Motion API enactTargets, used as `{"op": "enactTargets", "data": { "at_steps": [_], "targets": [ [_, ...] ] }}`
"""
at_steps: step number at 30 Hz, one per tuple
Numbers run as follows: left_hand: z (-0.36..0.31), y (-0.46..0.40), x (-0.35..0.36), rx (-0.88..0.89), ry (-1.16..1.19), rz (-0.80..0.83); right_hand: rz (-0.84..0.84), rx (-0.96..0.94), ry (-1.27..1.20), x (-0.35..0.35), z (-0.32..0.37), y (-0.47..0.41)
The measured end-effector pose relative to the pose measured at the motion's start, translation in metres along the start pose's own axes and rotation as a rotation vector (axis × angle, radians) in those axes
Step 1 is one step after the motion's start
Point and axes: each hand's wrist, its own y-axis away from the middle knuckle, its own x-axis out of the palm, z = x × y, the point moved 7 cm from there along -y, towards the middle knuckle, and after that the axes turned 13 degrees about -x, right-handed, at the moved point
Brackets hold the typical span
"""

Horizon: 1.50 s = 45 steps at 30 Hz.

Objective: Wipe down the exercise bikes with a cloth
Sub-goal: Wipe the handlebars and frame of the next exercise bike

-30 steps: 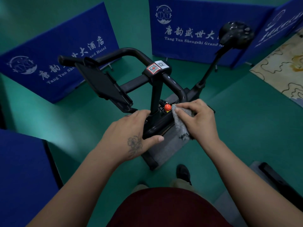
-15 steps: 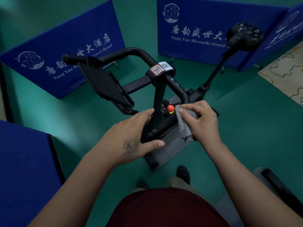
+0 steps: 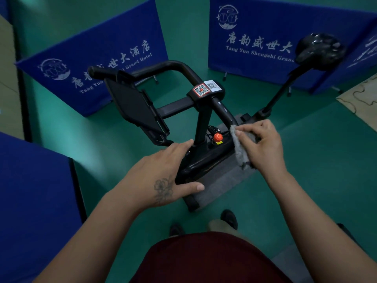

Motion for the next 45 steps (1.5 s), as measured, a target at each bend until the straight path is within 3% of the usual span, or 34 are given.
{"op": "enactTargets", "data": {
  "at_steps": [22,27,35,45],
  "targets": [
    [-0.051,-0.056,0.022,-0.180,0.077,-0.131,0.224,-0.077,-0.084,0.005,-0.003,-0.021],
    [-0.054,-0.069,0.027,-0.252,0.219,-0.172,0.251,-0.079,-0.079,0.013,-0.010,-0.051],
    [-0.054,-0.071,0.042,-0.284,0.090,-0.143,0.317,-0.120,-0.105,0.007,-0.011,-0.043],
    [-0.050,-0.076,0.042,-0.312,0.196,-0.136,0.335,-0.104,-0.084,0.021,-0.019,-0.079]
  ]
}}
